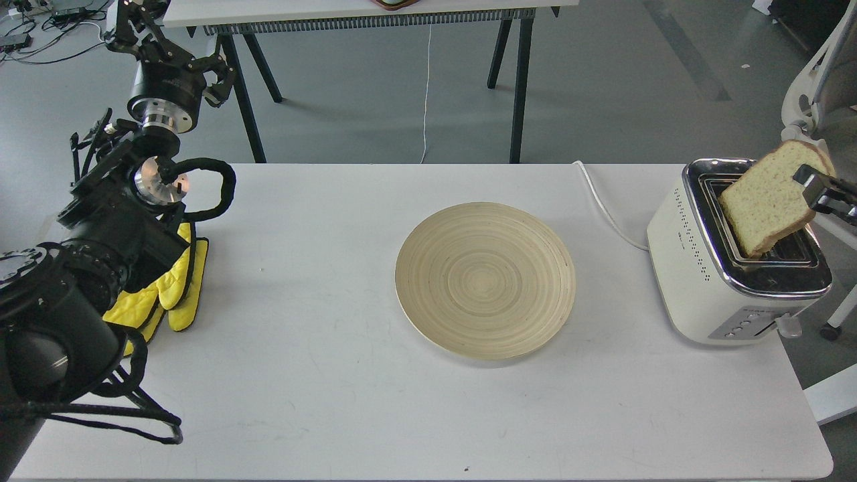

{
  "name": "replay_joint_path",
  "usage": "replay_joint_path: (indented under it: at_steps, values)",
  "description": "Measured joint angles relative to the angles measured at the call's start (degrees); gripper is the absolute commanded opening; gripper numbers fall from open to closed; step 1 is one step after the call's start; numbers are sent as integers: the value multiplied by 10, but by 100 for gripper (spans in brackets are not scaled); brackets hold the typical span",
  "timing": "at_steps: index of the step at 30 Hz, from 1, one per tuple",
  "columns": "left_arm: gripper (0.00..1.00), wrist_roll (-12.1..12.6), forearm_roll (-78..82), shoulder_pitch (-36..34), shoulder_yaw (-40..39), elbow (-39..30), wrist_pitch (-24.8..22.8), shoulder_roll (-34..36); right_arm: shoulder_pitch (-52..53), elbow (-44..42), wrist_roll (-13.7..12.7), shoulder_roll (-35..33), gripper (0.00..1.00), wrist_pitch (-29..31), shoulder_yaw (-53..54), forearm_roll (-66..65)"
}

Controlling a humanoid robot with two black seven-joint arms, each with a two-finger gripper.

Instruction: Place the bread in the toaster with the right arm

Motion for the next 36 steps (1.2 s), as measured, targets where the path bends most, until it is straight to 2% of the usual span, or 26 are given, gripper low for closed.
replay_joint_path:
  at_steps: [2,4,11,12,14,16,22,28,36]
  values:
    - [100,0,0,0,0,0,0,0,-2,-2,0,4,43,0,0,1]
    - [100,0,0,0,0,0,0,0,-3,-2,1,10,52,-1,2,3]
    - [100,0,0,0,-1,0,0,0,-14,7,11,42,71,-33,10,10]
    - [100,0,0,0,-1,0,0,0,-14,8,13,44,77,-35,14,11]
    - [100,0,0,0,-2,0,0,0,-15,11,18,49,95,-37,29,22]
    - [100,0,0,0,-2,0,0,0,-15,19,22,52,96,-37,60,60]
    - [100,0,0,0,-2,0,0,0,-14,32,25,81,100,-8,170,279]
    - [100,0,0,0,-3,0,0,-1,-15,-4,25,134,100,120,263,409]
    - [100,0,0,0,-3,0,0,0,-15,-196,26,299,100,288,392,509]
